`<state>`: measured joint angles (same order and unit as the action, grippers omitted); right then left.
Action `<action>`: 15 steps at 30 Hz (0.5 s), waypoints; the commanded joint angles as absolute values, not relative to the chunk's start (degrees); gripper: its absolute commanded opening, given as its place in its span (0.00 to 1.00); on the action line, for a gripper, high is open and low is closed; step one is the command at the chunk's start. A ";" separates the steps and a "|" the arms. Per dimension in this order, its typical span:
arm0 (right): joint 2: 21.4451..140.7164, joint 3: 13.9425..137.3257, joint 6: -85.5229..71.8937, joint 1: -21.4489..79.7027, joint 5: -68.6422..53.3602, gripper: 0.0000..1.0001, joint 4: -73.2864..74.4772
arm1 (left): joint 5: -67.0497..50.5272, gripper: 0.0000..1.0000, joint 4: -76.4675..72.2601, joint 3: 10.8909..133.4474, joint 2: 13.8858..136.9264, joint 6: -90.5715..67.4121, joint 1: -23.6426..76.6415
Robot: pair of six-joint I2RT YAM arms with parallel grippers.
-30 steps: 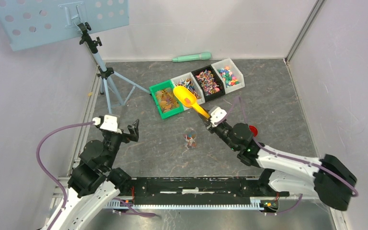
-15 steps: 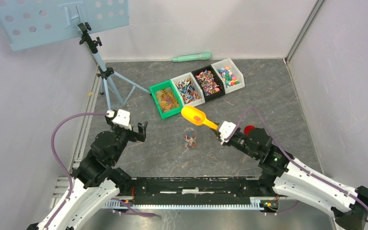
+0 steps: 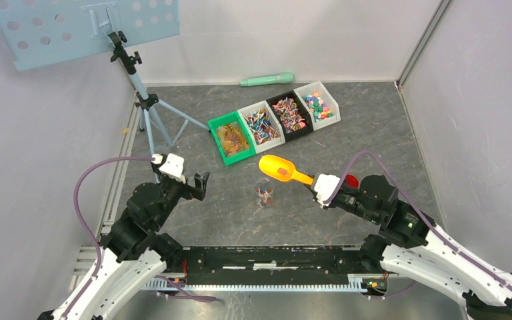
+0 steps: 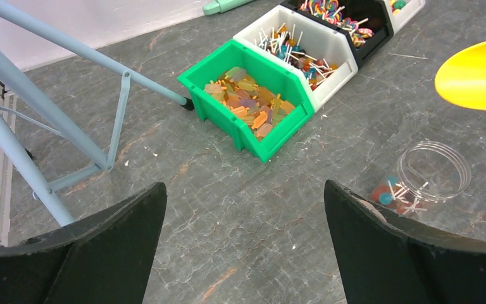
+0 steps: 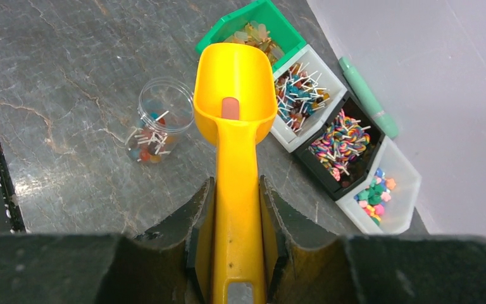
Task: Pack the candies
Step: Place the fake candies in the packing bottle.
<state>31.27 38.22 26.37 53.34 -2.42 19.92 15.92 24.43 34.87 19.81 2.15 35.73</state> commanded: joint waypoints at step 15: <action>39.62 55.62 30.72 53.30 -7.07 0.00 40.50 | 14.51 1.00 24.26 34.62 18.28 2.99 35.46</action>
